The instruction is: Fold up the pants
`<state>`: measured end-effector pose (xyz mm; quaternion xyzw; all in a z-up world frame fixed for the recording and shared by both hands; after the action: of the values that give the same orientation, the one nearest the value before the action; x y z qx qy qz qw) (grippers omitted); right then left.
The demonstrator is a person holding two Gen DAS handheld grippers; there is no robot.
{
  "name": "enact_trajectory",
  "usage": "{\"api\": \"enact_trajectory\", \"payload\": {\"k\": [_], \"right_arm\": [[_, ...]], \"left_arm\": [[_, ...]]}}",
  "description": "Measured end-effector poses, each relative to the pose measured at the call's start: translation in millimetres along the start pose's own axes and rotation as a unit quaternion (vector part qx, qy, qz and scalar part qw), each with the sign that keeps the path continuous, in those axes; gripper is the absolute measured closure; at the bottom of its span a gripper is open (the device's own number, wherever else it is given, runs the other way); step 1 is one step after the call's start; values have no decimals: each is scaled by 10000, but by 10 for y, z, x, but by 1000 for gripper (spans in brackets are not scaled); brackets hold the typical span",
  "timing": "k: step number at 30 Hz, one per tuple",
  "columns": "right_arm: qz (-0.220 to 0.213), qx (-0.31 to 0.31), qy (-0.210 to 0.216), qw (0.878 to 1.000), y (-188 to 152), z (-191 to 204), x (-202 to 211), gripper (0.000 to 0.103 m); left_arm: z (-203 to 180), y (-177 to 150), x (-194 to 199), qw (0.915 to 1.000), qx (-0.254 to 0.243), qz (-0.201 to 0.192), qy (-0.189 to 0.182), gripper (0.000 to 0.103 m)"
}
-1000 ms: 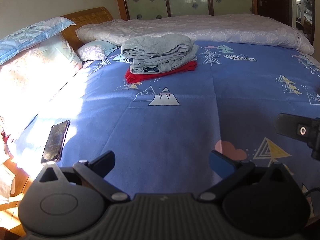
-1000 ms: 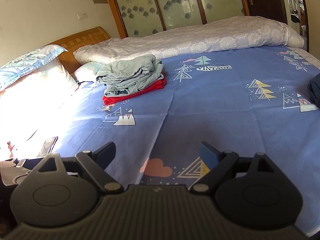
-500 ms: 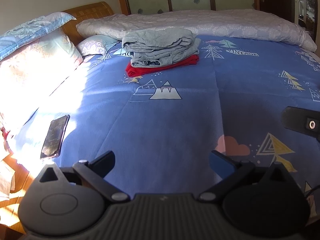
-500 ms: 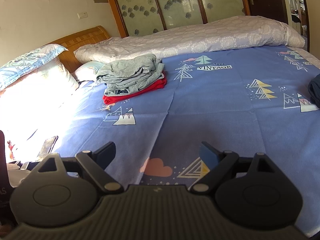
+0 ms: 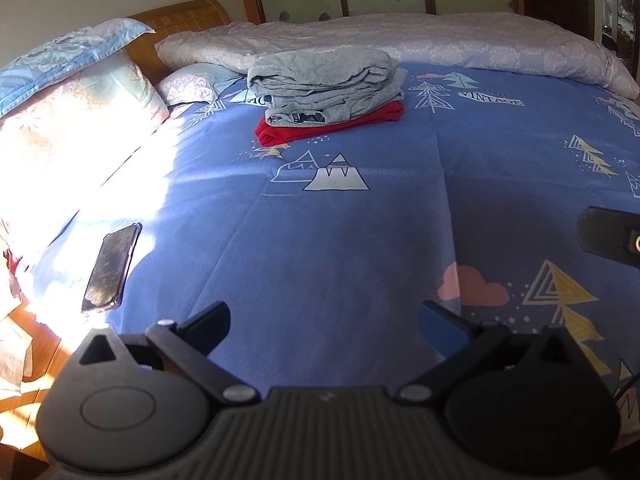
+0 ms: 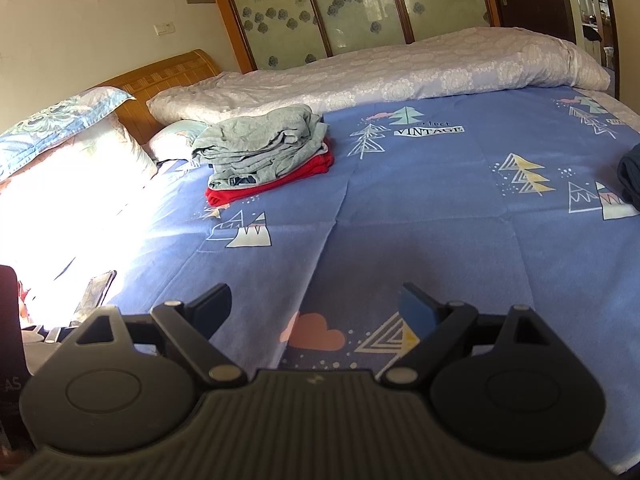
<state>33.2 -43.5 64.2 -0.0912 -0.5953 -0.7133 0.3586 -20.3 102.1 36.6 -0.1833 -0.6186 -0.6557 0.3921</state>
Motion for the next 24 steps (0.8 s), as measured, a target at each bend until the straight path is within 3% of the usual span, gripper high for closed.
{"api": "enact_trajectory", "payload": {"k": [24], "right_arm": [[141, -56, 71, 9999, -41, -63, -28, 11]], "left_arm": [[58, -33, -105, 9997, -27, 102, 228, 0]]}}
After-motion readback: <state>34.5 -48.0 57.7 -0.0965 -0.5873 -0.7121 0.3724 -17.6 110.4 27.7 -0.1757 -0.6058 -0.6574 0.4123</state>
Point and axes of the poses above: each gripper's, at about its wrist camera, not at the fingertips, and x roughly against the way its jaws point, z to its left, y to its top, the point moved 8 cm from there along -x, roughly the way its jaws point
